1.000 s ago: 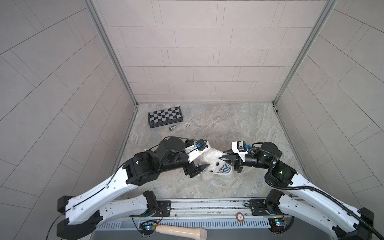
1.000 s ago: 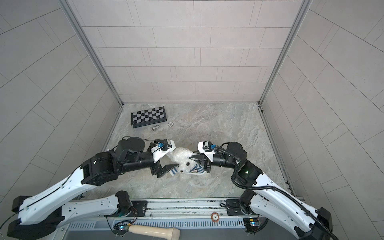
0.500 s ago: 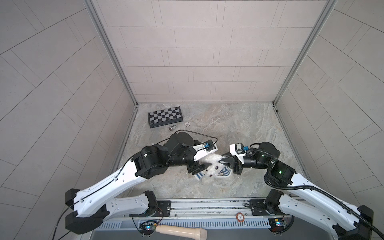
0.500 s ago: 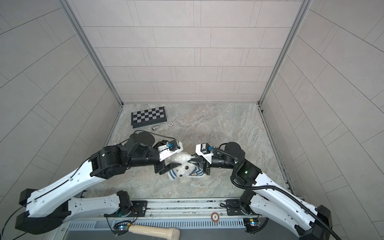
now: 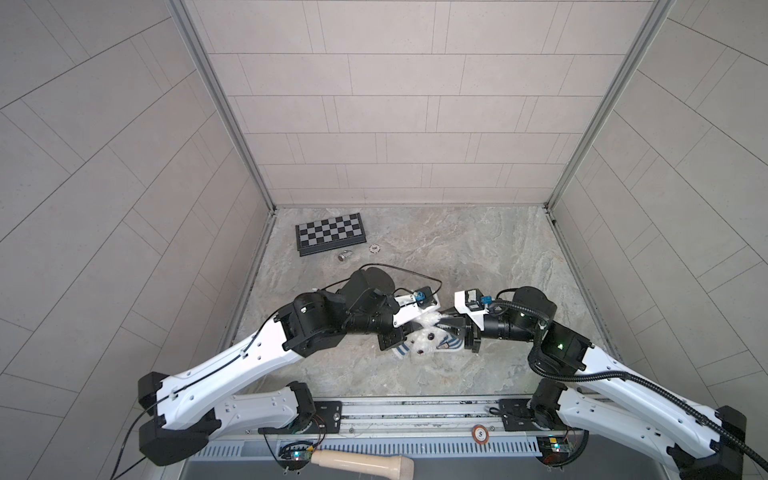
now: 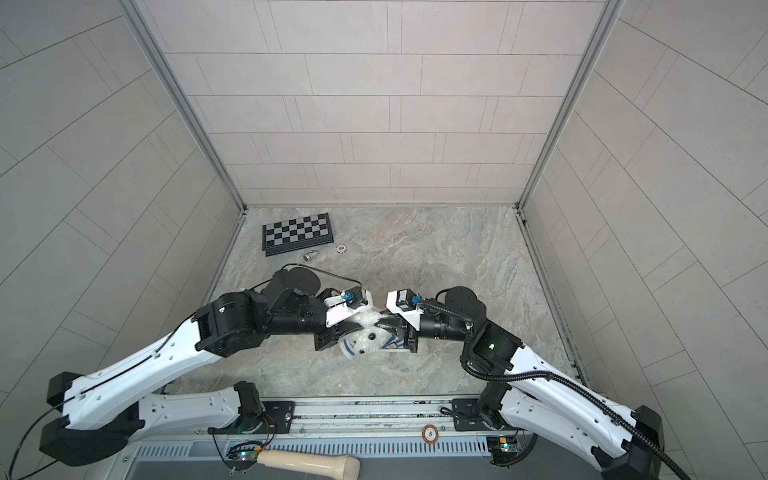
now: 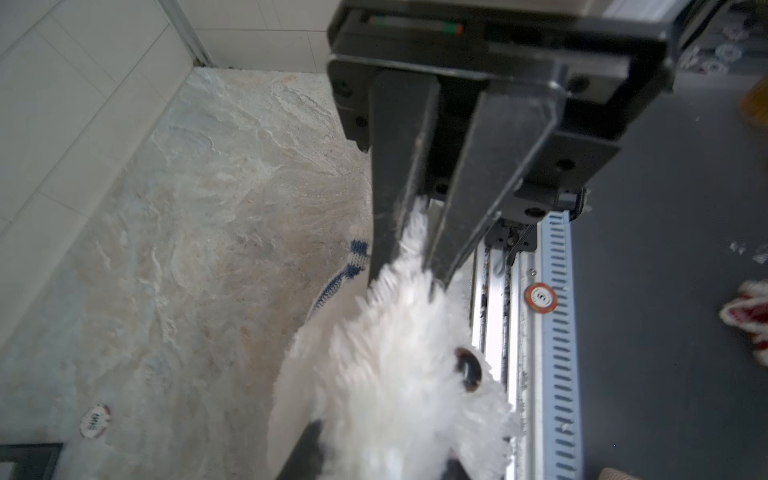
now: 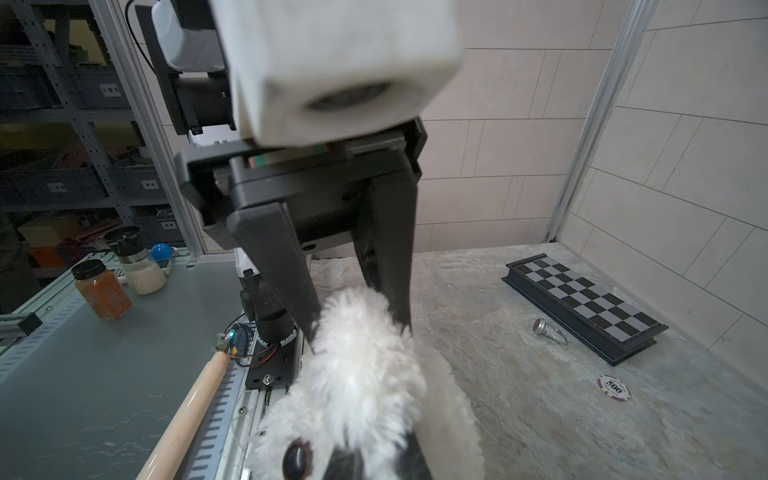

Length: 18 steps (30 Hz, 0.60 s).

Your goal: Dress the teddy bear

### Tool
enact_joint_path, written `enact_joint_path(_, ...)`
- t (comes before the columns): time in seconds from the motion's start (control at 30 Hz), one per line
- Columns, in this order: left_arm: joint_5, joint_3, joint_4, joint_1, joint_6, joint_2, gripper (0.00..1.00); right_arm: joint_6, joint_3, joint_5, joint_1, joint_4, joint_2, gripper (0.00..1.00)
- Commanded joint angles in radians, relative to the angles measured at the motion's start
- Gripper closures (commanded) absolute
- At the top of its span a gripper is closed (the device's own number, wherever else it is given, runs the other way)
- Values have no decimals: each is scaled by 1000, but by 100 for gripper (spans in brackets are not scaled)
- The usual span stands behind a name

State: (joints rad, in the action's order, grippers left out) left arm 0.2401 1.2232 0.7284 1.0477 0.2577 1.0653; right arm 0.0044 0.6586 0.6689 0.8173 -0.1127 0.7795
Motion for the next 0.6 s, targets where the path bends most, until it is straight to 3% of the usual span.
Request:
enact_joint_path(0.0,-17,-35,-43,2,2,-33,84,-19,60,-30,13,-96,-14,100)
enact_joint_path(0.07,-41,-64,-81,2,-1,-68,93,0,45,-80,14,-110,-25,100)
enact_joint_path(0.13,-77,-93,-109,2,2,-102,100,26,10,-132,15,-128,-48,88)
enact_joint_path(0.27,-155,-157,-178,2,9,-182,100,86,-34,-220,17,-77,-126,55)
enact_joint_path(0.37,-199,-207,-252,2,18,-249,100,182,-92,-300,18,-33,-204,44)
enact_joint_path(0.57,-225,-319,-425,2,46,-369,100,373,-124,-458,-13,128,-254,41)
